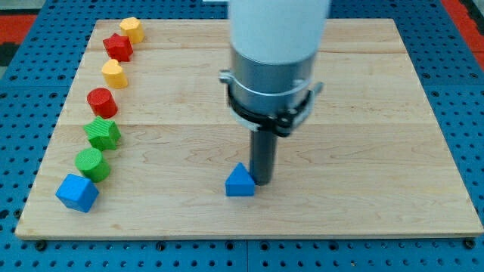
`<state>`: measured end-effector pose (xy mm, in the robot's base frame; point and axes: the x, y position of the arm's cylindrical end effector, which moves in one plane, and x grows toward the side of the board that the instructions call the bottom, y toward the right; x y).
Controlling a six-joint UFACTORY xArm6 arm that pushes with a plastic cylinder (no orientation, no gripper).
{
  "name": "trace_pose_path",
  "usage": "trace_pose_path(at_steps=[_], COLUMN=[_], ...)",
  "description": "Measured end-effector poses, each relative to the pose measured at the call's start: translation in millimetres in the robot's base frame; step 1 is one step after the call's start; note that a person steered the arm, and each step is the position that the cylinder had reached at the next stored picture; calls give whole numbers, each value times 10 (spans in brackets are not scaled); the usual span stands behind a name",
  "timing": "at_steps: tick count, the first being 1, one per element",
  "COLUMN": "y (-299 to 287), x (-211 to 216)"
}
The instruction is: Push the blue triangle to the top right of the green circle
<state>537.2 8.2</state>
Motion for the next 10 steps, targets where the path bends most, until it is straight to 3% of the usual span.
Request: trace_pose_path(at_steps=[2, 4, 6, 8, 9, 10], y=[124, -562, -756, -1248, -1174, -982], x=[516, -198, 22, -888, -738, -269])
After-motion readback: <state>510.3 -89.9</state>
